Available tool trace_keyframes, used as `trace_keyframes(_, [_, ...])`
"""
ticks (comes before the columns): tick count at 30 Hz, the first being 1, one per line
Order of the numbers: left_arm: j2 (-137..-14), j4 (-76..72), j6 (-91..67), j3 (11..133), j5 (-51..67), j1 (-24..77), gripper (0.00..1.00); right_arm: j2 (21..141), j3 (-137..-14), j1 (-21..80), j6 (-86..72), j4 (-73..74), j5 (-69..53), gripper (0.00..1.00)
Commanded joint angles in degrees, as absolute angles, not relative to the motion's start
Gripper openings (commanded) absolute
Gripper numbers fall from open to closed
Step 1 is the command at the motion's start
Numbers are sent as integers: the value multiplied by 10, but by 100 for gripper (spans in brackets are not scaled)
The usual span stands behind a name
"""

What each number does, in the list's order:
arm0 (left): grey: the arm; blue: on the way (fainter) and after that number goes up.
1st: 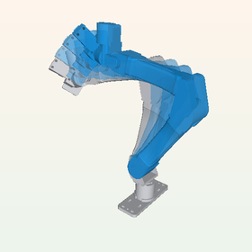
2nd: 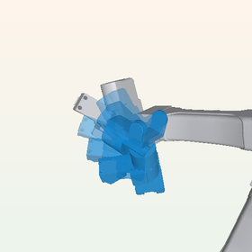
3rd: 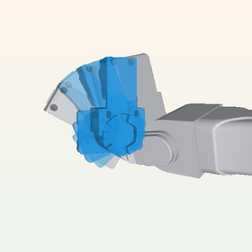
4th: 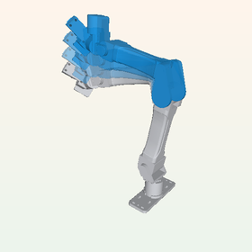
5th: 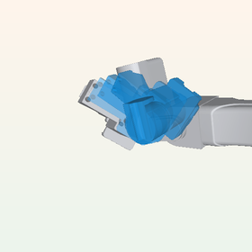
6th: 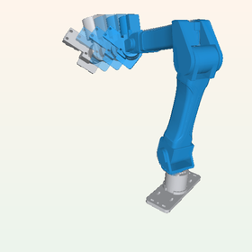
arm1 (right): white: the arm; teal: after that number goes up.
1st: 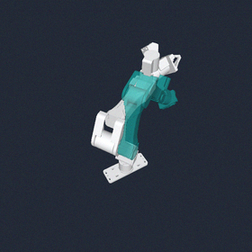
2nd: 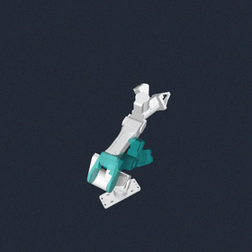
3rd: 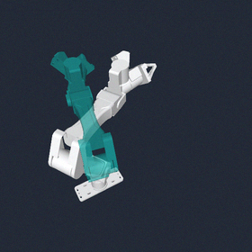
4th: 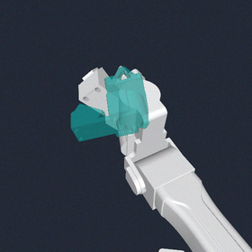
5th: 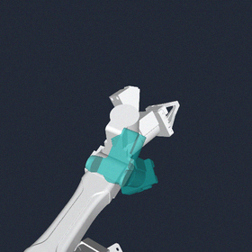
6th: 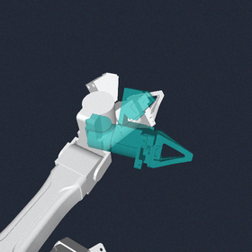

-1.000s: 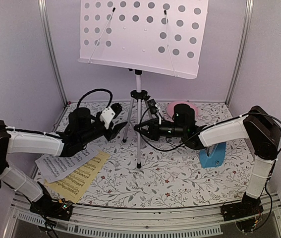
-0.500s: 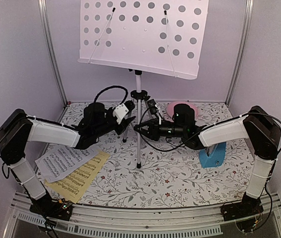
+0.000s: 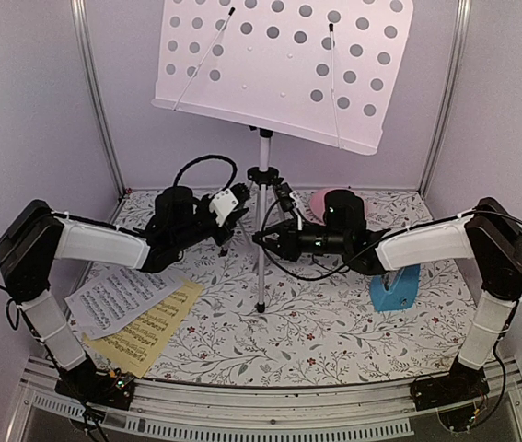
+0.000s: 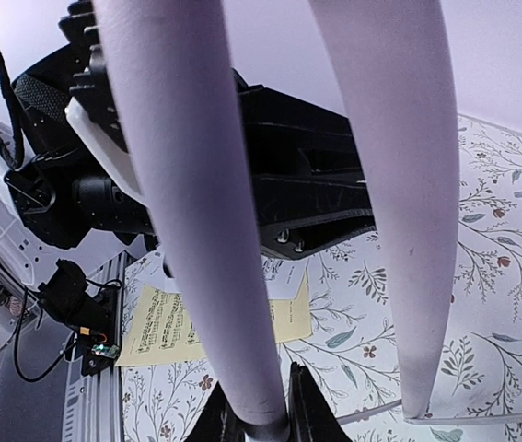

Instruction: Set up the instrument practice props

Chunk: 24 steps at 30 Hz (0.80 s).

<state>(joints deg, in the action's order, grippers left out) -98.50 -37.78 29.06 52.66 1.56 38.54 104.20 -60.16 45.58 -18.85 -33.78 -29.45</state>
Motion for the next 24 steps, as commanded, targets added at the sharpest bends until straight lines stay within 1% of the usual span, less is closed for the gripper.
trace_keyframes(1, [-992,-411,338,551,-1,346,0,988,-592,456,-223,-284,-294,0])
trace_keyframes(9, [-1004,-410,361,546,-9,326,0,973,-622,478,-196,-223,-280,0])
trace_keyframes(18, [-991,-408,401,499,-57,318,0,1041,-671,520,-205,-218,-280,0])
trace_keyframes(22, [-992,-403,427,492,-92,313,0,1056,-681,530,-220,-225,-285,0])
trace_keyframes(24, [-986,-399,424,490,-88,307,0,1058,-680,532,-228,-231,-287,0])
